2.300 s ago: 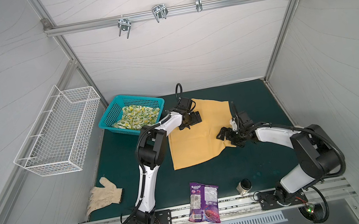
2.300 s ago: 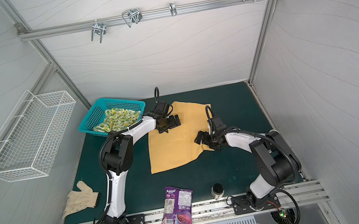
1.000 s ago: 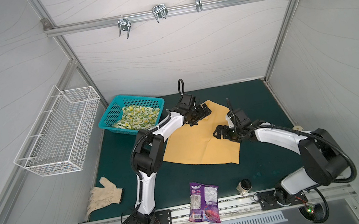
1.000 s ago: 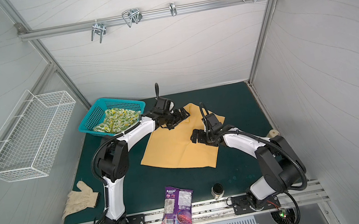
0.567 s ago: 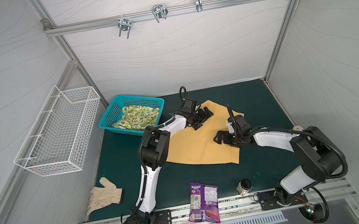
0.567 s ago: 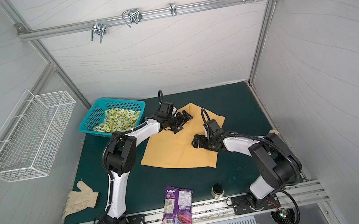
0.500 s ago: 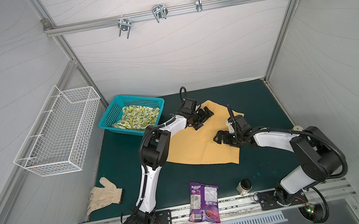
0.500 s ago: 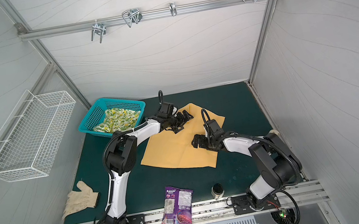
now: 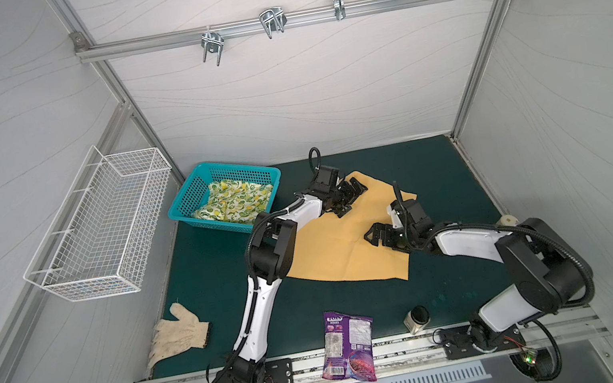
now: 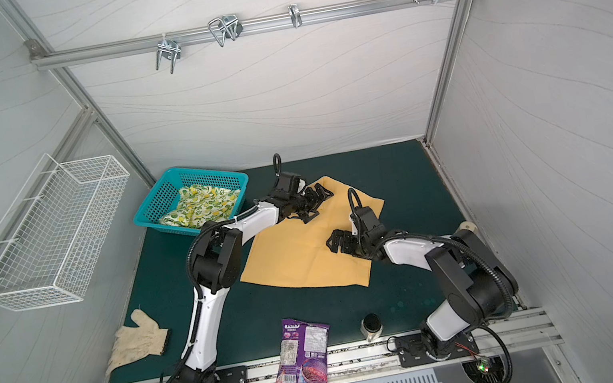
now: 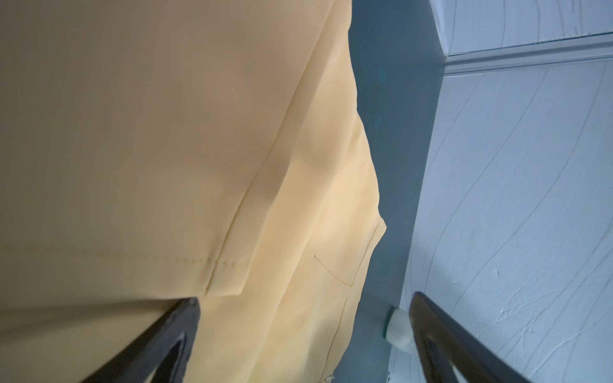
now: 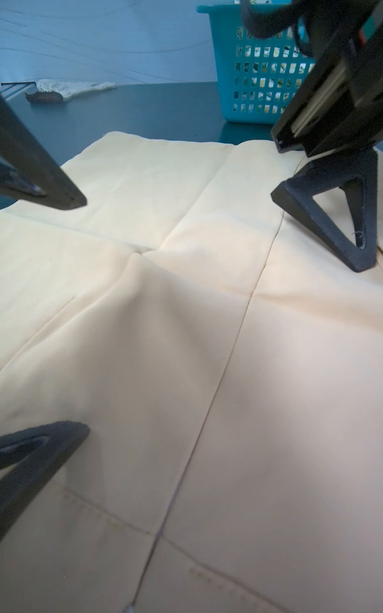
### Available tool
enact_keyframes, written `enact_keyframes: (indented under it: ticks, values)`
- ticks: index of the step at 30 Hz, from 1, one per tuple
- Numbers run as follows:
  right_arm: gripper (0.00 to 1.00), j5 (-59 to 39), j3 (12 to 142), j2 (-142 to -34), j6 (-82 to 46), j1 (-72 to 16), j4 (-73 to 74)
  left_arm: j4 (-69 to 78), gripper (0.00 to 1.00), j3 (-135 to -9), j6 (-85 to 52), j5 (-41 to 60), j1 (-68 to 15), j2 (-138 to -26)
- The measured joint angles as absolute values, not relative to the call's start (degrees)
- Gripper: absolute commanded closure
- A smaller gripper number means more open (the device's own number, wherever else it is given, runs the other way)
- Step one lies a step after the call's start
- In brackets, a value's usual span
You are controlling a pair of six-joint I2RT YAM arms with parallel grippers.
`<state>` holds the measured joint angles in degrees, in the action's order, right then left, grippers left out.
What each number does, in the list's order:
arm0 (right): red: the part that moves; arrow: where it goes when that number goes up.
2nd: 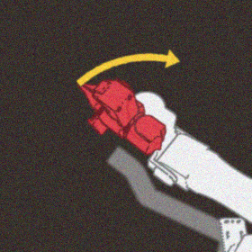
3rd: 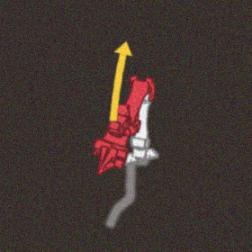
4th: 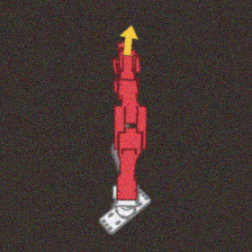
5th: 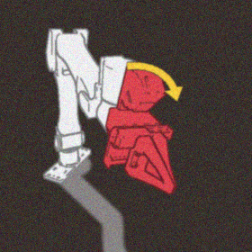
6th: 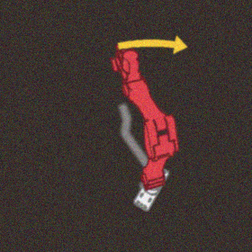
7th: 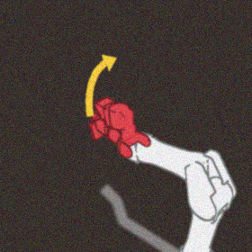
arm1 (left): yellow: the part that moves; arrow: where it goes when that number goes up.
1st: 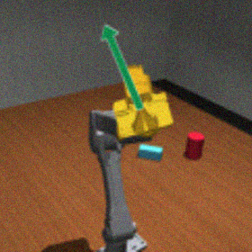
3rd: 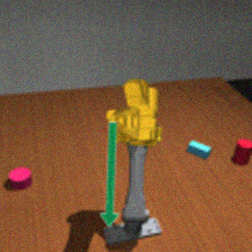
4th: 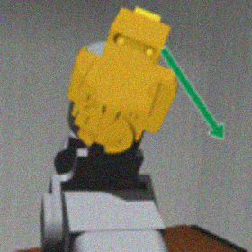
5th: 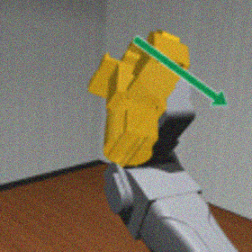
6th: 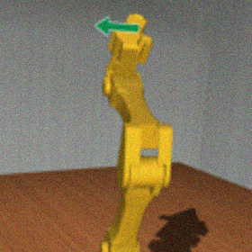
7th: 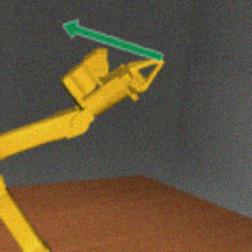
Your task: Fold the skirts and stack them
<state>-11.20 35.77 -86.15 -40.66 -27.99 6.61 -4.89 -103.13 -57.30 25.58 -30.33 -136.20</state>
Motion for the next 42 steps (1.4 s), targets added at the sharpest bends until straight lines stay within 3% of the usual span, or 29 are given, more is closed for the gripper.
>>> enact_keyframes:
  ticks: [10, 23, 31, 36, 42]
  values:
    - [0.01, -11.29, 31.97, -82.89, -41.63, -27.99, 8.58, -6.26, 0.01, -109.16, -57.45, 24.73, -27.57, -139.65]
    - [0.01, -11.38, 30.70, -80.68, -42.02, -27.99, 6.98, -12.60, 0.01, -129.34, -57.76, 23.24, -23.09, -150.12]
    - [0.01, -10.83, 31.38, -80.47, -41.95, -27.99, 4.99, -13.41, 0.01, -137.27, -58.11, 23.20, -19.18, -150.74]
    - [0.01, -10.17, 32.69, -80.51, -41.52, -27.99, 2.33, -13.93, 0.01, -133.75, -56.53, 23.18, -17.37, -147.81]
    - [0.01, -9.06, 36.80, -81.47, -38.89, -27.99, -3.73, -13.41, 0.01, -117.05, -53.89, 23.90, -17.43, -135.15]
